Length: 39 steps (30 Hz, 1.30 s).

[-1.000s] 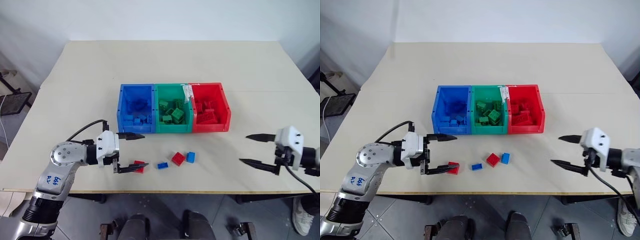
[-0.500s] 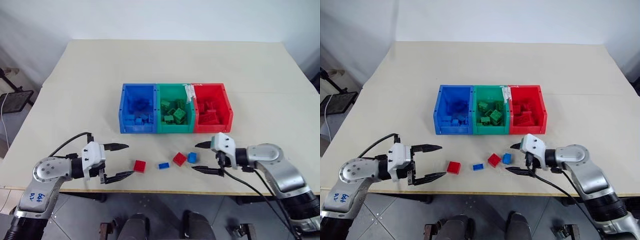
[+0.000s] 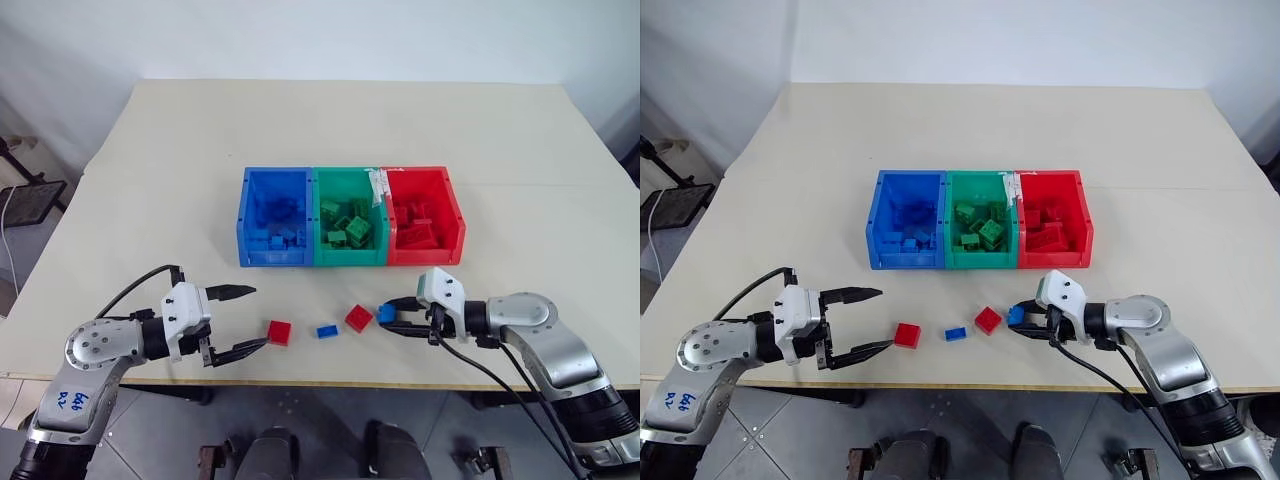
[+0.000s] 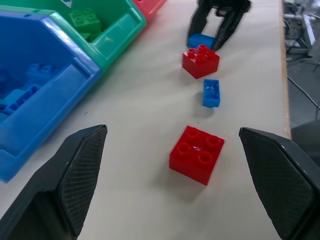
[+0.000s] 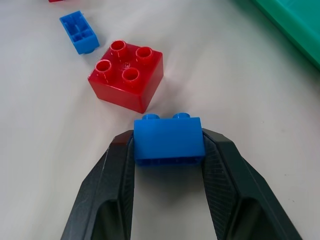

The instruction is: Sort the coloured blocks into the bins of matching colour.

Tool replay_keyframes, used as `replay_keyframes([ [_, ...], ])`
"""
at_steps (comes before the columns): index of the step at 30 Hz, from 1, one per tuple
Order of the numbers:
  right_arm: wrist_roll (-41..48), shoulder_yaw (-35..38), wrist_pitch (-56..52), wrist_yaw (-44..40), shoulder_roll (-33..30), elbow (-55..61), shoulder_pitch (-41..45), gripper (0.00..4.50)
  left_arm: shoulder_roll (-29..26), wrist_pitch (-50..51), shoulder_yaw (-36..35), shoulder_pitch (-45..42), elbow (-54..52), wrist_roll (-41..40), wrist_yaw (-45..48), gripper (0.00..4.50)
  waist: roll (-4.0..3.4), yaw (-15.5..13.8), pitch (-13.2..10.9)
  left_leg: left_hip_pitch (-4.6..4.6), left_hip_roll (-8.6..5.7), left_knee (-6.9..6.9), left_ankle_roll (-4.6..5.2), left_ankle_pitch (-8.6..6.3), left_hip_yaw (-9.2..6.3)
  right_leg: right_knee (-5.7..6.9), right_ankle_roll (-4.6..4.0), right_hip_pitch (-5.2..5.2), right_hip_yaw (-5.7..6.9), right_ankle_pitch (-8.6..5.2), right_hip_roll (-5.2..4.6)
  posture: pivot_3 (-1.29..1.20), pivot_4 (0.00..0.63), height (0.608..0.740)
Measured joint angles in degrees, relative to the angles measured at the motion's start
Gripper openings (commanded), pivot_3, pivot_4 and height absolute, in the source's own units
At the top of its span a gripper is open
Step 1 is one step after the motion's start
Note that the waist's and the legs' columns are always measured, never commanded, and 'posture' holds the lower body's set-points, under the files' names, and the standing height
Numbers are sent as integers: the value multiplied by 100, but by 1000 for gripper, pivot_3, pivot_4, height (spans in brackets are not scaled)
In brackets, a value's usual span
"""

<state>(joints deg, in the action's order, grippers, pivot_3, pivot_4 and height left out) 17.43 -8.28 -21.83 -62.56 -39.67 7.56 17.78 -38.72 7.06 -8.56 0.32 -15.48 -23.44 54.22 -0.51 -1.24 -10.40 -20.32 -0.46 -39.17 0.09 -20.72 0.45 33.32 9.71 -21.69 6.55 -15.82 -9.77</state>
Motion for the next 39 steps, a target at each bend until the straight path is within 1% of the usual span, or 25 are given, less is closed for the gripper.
replay_keyframes([
  [5, 775, 206, -1024, 222, 533, 252, 1367, 1462, 360, 220, -371, 29, -17, -104, -690, 4500, -1, 116, 0, 4, 18, 1, -13, -5, -4, 13, -13, -7, 1, -1, 18, 0, 150, 740],
  [8, 876, 141, -1325, 443, 1009, 55, 2081, 1462, 435, 288, -517, 209, -46, -115, -924, 4500, -1, 137, 0, 1, 20, 2, -19, -10, -1, 15, -13, -18, 4, -1, 21, 0, 150, 740],
  [10, 566, -78, -1223, 780, 1606, -722, 2933, 1462, 493, 301, -670, 436, -116, -118, -1069, 4500, -1, 199, 0, -6, 20, 2, -18, -10, 13, 28, -14, -44, -11, -1, 21, 0, 150, 740],
  [13, 149, -302, -849, 1175, 2343, -1723, 3809, 1462, 510, 303, -746, 603, -238, -130, -1176, 4500, 0, 256, 0, -17, 22, 5, -23, -8, 17, 65, -18, -76, -8, -3, 21, 0, 150, 740],
  [17, -130, -438, -292, 1321, 2959, -2846, 4229, 1462, 573, 309, -837, 660, -277, -134, -1315, 4500, 3, 280, 2, -24, 18, 6, -23, -9, 12, 62, -19, -75, -1, -3, 20, 0, 150, 740],
  [19, -268, -441, -39, 1347, 3148, -3441, 4355, 2221, 590, 310, -860, 703, -347, -137, -1354, 4500, 3, 295, 2, -26, 18, 7, -24, -10, 12, 62, -19, -77, -1, -3, 20, 0, 150, 740],
  [20, -300, -435, 50, 1353, 3223, -3674, 4413, 2508, 606, 310, -863, 716, -394, -138, -1363, 4500, 2, 303, 2, -26, 20, 8, -24, -10, 13, 62, -19, -79, 1, -3, 21, 0, 150, 740],
  [23, -341, -421, 170, 1290, 3357, -3966, 4487, 3514, 611, 311, -862, 724, -443, -139, -1391, 4500, 2, 334, 2, -26, 24, 10, -26, -10, 13, 62, -19, -81, 9, -3, 22, 0, 150, 740],
  [24, -347, -422, 188, 1243, 3374, -3980, 4488, 3885, 612, 313, -862, 724, -448, -143, -1402, 4500, 2, 338, 2, -26, 24, 9, -26, -10, 15, 62, -19, -81, 8, -3, 21, 0, 150, 740],
  [26, -355, -422, 198, 1163, 3369, -3974, 4487, 4457, 612, 318, -867, 728, -458, -183, -1405, 4500, 2, 337, 2, -26, 24, 7, -26, -10, 16, 62, -19, -81, 7, -3, 21, 0, 150, 740],
  [28, -368, -422, 207, 1082, 3324, -3897, 4451, 4457, 612, 323, -879, 728, -478, -213, -1401, 4500, 2, 333, 2, -26, 24, 6, -26, -10, 15, 63, -19, -81, 7, -3, 22, 0, 150, 740],
  [30, -371, -420, 289, 925, 3080, -3530, 4240, 4457, 597, 340, -874, 711, -500, -229, -1342, 4500, 2, 295, 2, -27, 24, 5, -26, -10, 13, 61, -19, -80, 6, -3, 21, 0, 150, 740],
  [31, -344, -410, 359, 767, 2871, -3226, 4046, 4457, 573, 351, -860, 695, -511, -246, -1294, 4500, 2, 273, 2, -31, 22, 2, -26, -10, 6, 60, -19, -78, 7, -3, 21, 0, 150, 740],
  [33, -155, -262, 570, 192, 2203, -2351, 3373, 4457, 385, 382, -756, 621, -499, -259, -1090, 4500, 6, 203, 4, -42, 19, 0, -24, -12, -1, 50, -18, -78, 8, -2, 21, 0, 150, 740],
  [35, 7, -50, 639, -197, 1658, -1812, 2774, 4457, 232, 386, -666, 523, -471, -259, -896, 4500, 5, 176, 4, -46, 19, 0, -22, -15, 16, 40, -18, -81, 7, -2, 21, 0, 150, 740],
  [37, 192, 154, 650, -427, 1262, -1377, 2280, 4457, 116, 365, -531, 385, -450, -242, -692, 4500, 4, 167, 3, -44, 22, 0, -22, -15, 23, 40, -19, -84, 10, -3, 21, 0, 150, 740],
  [39, 445, 557, 690, -635, 749, -853, 1624, 4457, -59, 262, -271, 108, -385, -164, -402, 4500, 0, 150, 1, -42, 24, 0, -22, -15, 32, 41, -19, -85, 9, -3, 22, 0, 150, 740],
])
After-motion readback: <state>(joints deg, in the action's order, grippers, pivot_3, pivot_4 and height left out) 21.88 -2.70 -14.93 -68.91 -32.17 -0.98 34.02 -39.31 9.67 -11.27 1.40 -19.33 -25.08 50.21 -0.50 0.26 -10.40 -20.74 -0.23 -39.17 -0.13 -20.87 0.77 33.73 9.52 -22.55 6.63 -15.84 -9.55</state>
